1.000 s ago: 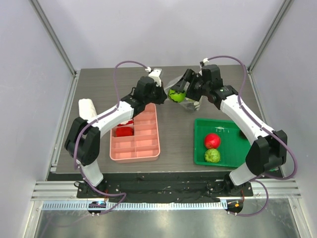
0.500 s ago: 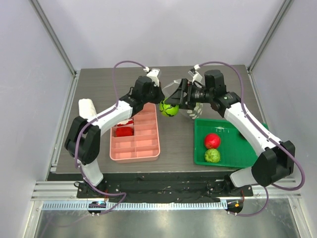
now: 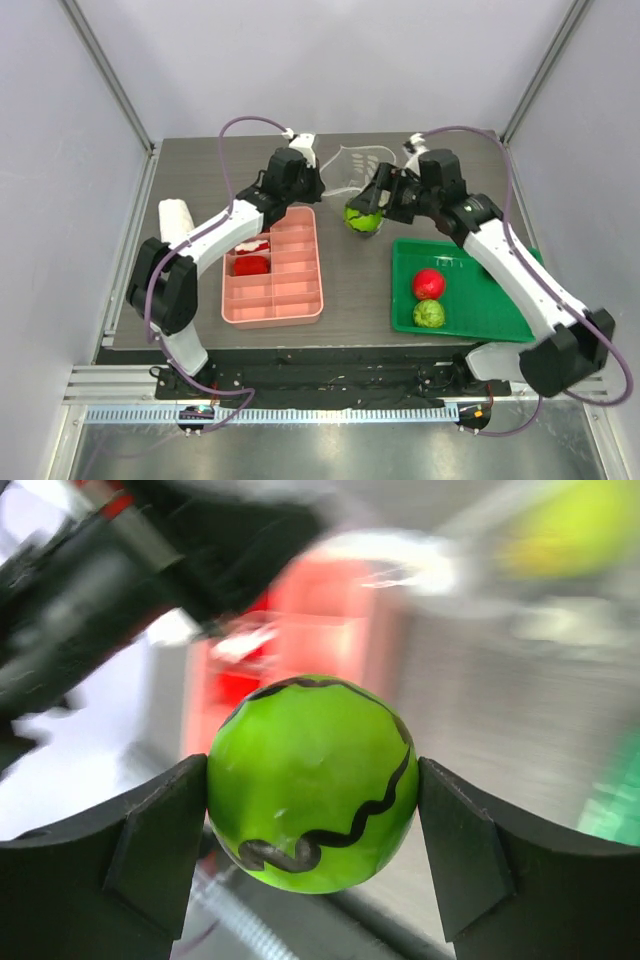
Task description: Open the zip-top bag and remove the fake food
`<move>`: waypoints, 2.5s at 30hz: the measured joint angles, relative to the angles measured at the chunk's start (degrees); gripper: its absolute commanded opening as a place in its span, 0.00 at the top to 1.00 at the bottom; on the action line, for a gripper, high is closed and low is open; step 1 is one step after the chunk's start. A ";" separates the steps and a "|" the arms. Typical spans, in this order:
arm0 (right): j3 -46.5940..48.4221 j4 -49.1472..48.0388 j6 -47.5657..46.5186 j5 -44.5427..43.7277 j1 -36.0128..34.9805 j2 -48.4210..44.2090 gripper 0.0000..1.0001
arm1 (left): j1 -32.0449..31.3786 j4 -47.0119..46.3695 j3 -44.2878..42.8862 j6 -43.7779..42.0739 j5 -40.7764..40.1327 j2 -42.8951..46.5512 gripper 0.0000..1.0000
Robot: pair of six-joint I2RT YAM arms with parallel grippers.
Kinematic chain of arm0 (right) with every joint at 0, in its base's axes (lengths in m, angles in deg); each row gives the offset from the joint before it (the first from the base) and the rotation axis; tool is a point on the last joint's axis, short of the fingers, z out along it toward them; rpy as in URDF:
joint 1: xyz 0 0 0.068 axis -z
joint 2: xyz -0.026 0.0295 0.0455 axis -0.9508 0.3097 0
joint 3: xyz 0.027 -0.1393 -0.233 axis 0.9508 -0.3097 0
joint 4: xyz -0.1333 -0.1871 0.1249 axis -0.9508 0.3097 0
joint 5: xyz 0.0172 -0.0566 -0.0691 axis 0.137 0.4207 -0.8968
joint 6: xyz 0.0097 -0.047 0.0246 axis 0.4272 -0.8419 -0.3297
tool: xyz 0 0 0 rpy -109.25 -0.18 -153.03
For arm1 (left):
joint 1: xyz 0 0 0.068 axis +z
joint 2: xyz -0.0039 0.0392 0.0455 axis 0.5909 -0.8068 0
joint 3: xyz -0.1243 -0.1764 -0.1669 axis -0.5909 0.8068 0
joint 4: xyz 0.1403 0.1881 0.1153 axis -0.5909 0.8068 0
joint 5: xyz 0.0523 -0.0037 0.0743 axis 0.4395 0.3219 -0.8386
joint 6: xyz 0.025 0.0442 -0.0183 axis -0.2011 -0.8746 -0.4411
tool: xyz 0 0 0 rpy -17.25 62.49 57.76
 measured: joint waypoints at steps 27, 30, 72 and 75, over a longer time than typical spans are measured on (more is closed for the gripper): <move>-25.73 9.31 -4.04 -42.84 13.94 -17.90 0.00 | 0.11 -2.71 2.58 -0.15 10.34 4.68 1.00; -17.59 9.79 -6.67 -44.76 9.05 -18.10 0.01 | 0.00 -3.10 2.58 -0.13 10.75 4.66 1.00; 14.56 -6.60 -15.34 -39.04 -6.34 29.73 0.59 | -5.53 -3.96 3.17 0.98 11.28 4.00 1.00; 13.20 -5.25 -15.10 -38.23 -6.29 29.81 0.50 | -5.53 -3.85 3.23 0.96 11.08 3.96 1.00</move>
